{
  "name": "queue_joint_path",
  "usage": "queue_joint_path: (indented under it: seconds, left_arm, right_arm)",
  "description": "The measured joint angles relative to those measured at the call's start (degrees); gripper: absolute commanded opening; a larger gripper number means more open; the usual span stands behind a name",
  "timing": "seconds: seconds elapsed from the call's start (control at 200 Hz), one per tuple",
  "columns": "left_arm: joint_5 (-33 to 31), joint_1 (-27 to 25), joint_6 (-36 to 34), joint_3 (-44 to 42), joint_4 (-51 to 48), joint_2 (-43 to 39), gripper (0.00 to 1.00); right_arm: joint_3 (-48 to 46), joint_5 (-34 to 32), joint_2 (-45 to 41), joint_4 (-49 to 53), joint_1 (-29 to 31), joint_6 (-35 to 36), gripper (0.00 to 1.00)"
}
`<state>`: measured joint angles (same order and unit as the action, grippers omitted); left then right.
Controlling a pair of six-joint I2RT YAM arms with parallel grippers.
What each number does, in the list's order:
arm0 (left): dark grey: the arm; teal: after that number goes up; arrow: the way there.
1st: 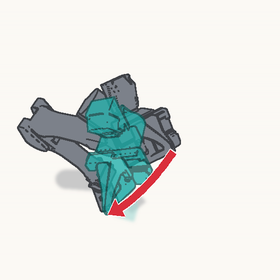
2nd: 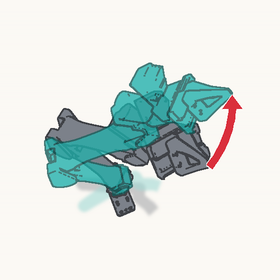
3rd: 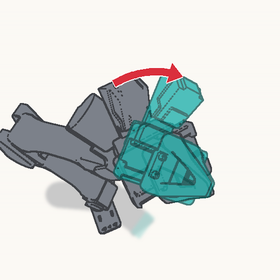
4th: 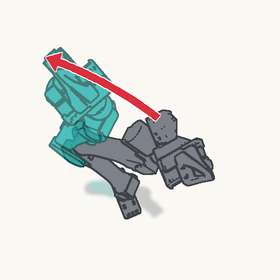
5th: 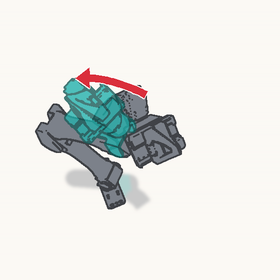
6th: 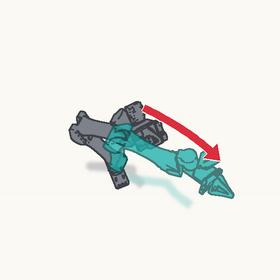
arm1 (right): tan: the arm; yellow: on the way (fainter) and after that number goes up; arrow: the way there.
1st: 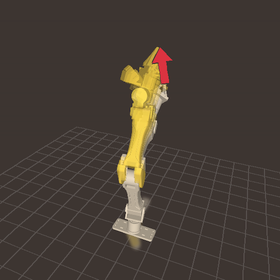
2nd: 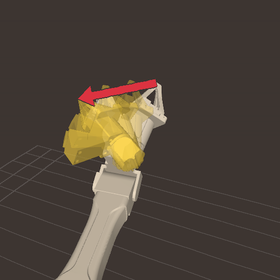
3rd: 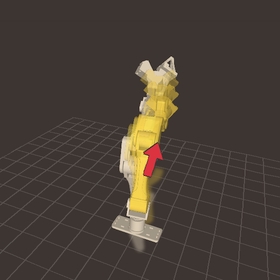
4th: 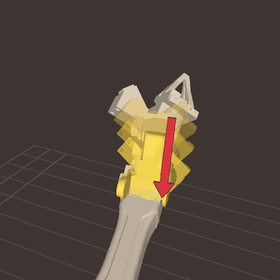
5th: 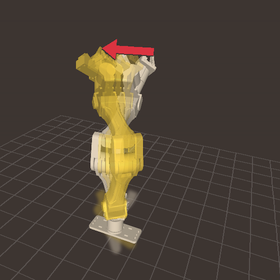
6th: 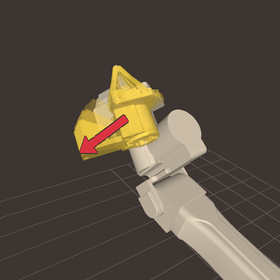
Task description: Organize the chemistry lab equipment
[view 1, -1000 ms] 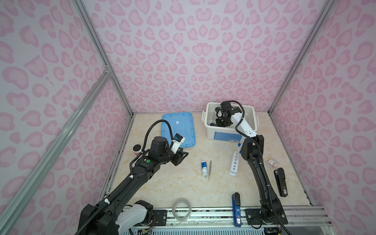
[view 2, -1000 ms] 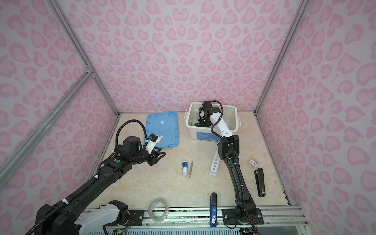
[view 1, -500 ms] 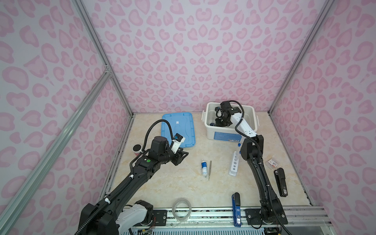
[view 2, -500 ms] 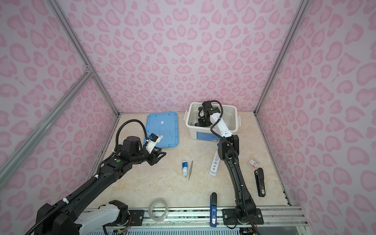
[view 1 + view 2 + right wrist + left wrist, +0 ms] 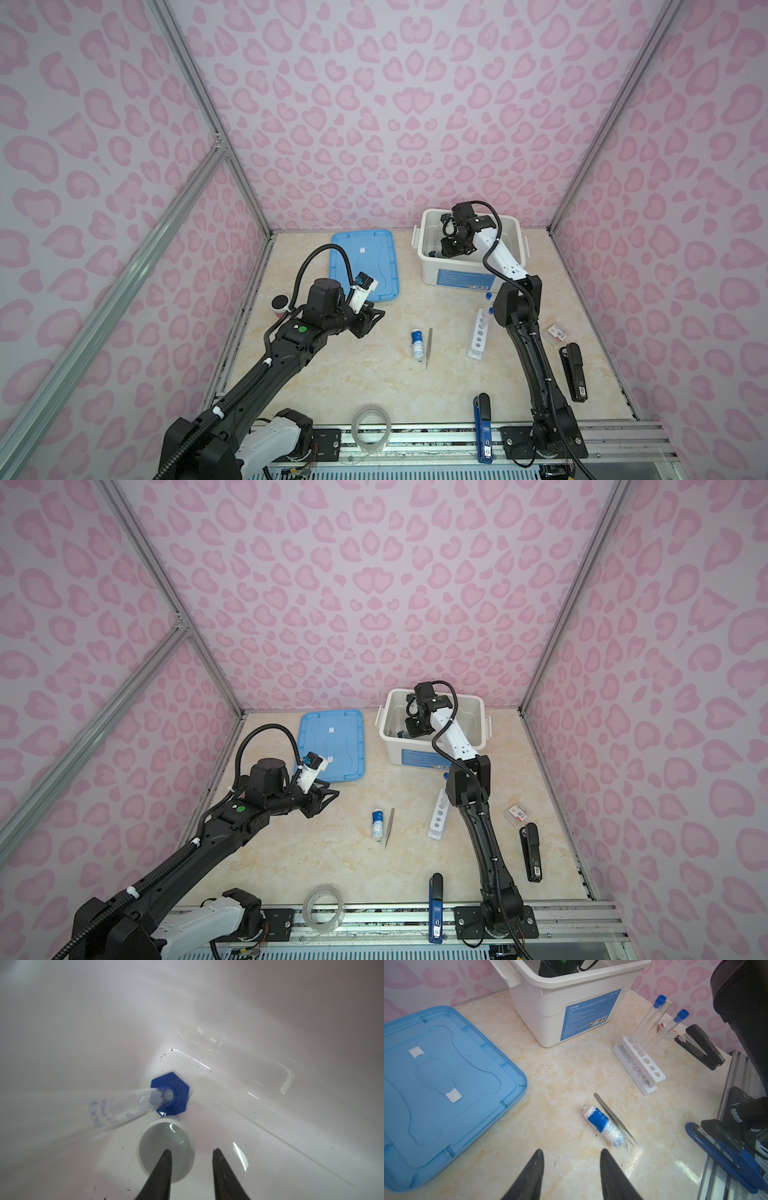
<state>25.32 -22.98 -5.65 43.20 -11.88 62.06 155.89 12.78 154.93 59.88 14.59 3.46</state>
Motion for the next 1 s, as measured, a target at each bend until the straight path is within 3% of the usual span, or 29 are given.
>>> queue_joint_path:
  seconds: [0.675,1.0]
  left_arm:
    - [0.2,-0.1,0.0,-1.2,0.1,-5.8,0.47]
    - [0.1,0.0,-1.2,-0.7,0.0,-9.0,0.48]
  right_arm:
    - [-0.9,-2.3,-11.8,0.6,-0.8,0.0,0.37]
    - [-19.0,-2.9,-30.2,-1.7,1.2,0.1,0.37]
